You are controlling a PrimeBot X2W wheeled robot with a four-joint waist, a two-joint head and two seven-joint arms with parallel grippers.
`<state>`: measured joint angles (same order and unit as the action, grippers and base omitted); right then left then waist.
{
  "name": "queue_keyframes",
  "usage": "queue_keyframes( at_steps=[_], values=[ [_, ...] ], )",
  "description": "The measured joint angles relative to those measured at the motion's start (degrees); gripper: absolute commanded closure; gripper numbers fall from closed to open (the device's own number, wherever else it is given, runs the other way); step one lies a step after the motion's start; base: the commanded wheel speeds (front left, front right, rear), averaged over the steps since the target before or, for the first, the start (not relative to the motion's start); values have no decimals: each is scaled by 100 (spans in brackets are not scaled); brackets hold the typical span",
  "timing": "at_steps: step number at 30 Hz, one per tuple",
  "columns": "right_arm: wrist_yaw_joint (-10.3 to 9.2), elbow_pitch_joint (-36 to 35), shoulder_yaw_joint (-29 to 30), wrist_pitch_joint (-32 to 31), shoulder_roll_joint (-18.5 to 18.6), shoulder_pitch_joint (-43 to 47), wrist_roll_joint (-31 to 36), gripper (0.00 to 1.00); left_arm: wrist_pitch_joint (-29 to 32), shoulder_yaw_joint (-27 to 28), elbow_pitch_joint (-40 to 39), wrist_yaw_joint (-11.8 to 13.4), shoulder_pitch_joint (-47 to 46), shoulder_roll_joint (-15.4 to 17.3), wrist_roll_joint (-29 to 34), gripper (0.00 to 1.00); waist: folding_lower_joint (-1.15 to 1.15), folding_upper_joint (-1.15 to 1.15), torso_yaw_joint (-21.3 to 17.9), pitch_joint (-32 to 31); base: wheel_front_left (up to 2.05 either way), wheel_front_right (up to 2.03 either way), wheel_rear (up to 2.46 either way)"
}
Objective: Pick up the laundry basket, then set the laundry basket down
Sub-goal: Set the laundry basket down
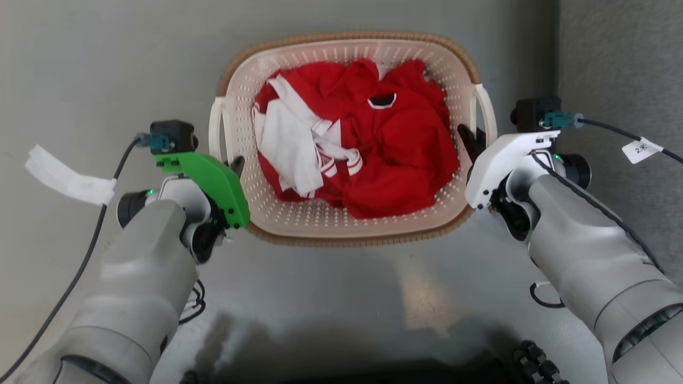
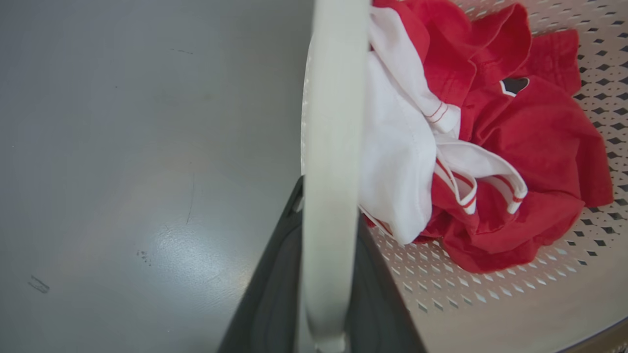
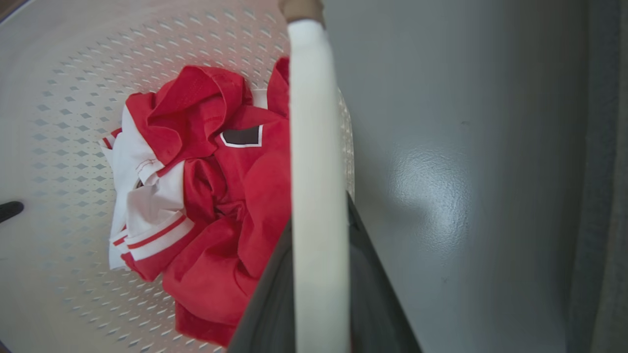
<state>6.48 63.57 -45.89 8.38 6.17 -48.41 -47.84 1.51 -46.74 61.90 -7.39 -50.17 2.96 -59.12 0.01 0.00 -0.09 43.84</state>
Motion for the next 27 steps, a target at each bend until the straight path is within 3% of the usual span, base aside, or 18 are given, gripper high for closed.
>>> queue_keyframes(
  at_steps=[11,27],
  values=[
    [1,10,-51,187,90,-313,29,100,-137,-99,47,0,-396,-32,77,100,0,0,59,640,0,0,0],
    [3,136,-75,312,85,-403,22,100,-267,-216,180,0,-526,-101,84,100,0,0,128,947,0,0,0]
  ],
)
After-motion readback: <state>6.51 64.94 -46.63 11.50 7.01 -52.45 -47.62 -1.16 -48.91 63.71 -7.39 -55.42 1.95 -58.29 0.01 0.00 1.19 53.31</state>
